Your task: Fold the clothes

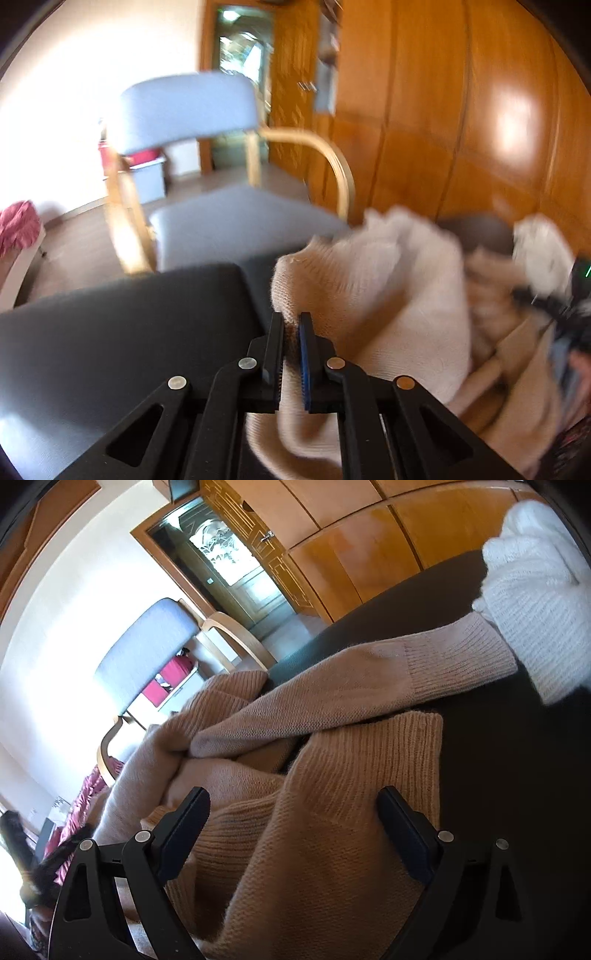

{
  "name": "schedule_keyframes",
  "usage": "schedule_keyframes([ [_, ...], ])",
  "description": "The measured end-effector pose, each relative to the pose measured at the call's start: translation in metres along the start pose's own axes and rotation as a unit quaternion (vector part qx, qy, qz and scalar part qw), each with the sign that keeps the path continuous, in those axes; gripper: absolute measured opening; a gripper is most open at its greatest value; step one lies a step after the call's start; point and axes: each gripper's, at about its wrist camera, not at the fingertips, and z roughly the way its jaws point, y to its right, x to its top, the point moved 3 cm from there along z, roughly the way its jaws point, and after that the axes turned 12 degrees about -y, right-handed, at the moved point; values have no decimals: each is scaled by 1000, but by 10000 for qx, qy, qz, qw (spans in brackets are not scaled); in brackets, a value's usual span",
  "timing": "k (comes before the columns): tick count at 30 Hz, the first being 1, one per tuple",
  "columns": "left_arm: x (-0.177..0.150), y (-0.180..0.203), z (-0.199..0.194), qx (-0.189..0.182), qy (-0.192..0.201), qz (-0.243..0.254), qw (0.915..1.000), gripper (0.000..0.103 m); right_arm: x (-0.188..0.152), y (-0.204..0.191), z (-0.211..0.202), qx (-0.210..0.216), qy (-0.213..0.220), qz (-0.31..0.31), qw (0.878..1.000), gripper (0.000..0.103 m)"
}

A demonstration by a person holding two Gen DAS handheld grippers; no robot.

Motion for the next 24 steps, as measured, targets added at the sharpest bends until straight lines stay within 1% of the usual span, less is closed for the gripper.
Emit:
schedule_keyframes([
  [2, -4, -17, -26, -20, 134, -188, 9997, 6, 0, -1, 0, 8, 8, 9, 10000, 94],
  [6, -30, -55, -66, -6, 218, -642, 9977, 6, 0, -3, 2, -52, 27, -10, 10000, 94],
  [8, -48, -71, -75, -22, 156, -858, 9962, 6, 0, -4, 2, -95, 40, -29, 9999, 94],
  [11, -83, -92, -84, 6, 75, -1157, 9933, 6, -1, -13, 0, -331, 111, -204, 9992, 94],
  [14, -116, -113, -92, 53, 5, -1488, 9888, 6, -7, -33, -6, -489, 153, -550, 9972, 94],
  [17, -141, -131, -94, 124, -6, -1753, 9844, 6, -20, -58, -9, -797, 148, -1001, 9917, 94],
  [19, -157, -145, -106, 273, 72, -1900, 9814, 6, -27, -76, -9, -801, 92, -1351, 9875, 94],
  [20, -159, -150, -106, 347, 107, -1941, 9803, 6, -31, -85, -10, -797, 55, -1516, 9852, 94],
  [23, -171, -172, -118, 722, 199, -2065, 9756, 6, -39, -108, -6, -575, -271, -1915, 9794, 94],
  [24, -178, -183, -123, 919, 186, -2155, 9720, 6, -40, -114, -4, -621, -328, -2030, 9766, 94],
])
